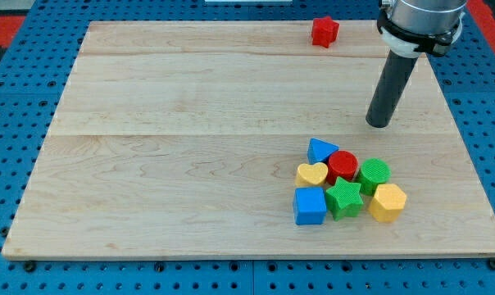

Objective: Push the yellow hexagon and green circle slightly to the top side of the board

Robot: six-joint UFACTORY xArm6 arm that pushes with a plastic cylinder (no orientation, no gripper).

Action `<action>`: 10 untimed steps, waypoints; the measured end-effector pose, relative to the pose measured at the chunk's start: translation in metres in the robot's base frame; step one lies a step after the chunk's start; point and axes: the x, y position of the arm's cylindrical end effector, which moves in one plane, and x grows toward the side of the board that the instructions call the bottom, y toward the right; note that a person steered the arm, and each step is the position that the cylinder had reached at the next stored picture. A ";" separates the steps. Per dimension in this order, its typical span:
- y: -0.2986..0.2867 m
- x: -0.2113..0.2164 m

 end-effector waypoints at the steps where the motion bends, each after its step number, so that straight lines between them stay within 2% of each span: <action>1: 0.000 0.000; 3: 0.004 0.000; 4: 0.078 0.001; 5: 0.089 0.067; 6: 0.070 0.139; 7: 0.038 0.152; 8: 0.030 0.182; 9: 0.000 0.179; 10: -0.005 0.155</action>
